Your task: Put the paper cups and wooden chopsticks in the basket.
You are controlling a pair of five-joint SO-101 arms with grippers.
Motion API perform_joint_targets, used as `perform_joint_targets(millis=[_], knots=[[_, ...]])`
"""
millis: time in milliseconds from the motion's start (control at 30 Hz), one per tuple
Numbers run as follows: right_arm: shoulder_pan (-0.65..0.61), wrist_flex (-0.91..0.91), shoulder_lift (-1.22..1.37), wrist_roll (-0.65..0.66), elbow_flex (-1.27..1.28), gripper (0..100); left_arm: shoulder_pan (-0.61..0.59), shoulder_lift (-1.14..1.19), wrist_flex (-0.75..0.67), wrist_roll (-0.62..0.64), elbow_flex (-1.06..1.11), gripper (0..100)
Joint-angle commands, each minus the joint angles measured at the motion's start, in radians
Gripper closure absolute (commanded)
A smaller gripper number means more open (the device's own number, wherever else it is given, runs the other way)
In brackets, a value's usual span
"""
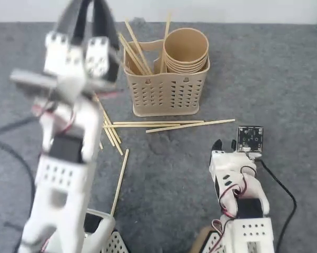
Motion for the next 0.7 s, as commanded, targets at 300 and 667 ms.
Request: perform_joint_targets(millis=[300,667], knots=[[0.01,0.013,-0.044,0.018,0.023,84.5,0.066,0.526,0.021,0.006,-0.401,99],[0.005,0.013,-0.044,0.018,0.023,84.5,0.037,0.695,0.083,0.008,-0.541,99]])
